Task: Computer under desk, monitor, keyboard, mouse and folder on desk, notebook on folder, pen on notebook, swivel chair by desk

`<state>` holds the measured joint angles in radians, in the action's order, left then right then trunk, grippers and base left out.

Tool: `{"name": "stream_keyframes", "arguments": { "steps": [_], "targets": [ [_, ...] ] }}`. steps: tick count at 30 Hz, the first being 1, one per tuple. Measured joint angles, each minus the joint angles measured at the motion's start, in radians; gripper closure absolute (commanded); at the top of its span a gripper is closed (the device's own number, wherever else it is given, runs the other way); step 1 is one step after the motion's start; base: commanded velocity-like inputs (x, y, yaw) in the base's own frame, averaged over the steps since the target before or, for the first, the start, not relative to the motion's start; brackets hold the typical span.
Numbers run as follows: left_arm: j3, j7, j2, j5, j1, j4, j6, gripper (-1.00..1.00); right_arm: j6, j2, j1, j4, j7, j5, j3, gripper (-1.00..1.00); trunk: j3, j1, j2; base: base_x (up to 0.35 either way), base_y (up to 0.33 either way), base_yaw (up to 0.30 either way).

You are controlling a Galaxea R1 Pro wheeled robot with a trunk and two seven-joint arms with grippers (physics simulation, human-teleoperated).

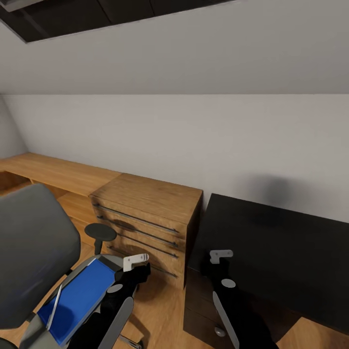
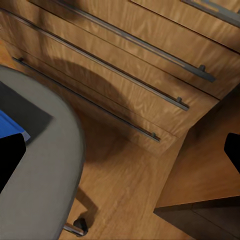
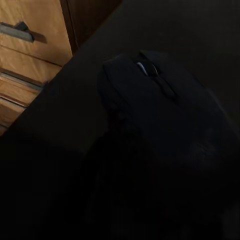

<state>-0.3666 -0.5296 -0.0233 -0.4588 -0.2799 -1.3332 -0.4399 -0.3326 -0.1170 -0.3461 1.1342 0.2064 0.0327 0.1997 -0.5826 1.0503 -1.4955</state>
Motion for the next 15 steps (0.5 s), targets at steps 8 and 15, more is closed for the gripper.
{"name": "stream_keyframes", "arguments": {
  "steps": [8,15],
  "targets": [
    [0.000,-0.001,0.000,0.000,0.000,0.000,0.000,-1.00,0.000,0.015,0.014,0.000,-0.027,-0.002,0.023,1.00,0.000,0.000,0.000,0.000,0.000,0.000],
    [0.000,-0.001,0.000,0.000,0.000,0.000,0.000,-1.00,0.000,0.031,0.015,-0.001,-0.117,-0.002,0.028,1.00,0.000,0.000,0.000,0.000,0.000,0.000]
  ]
}}
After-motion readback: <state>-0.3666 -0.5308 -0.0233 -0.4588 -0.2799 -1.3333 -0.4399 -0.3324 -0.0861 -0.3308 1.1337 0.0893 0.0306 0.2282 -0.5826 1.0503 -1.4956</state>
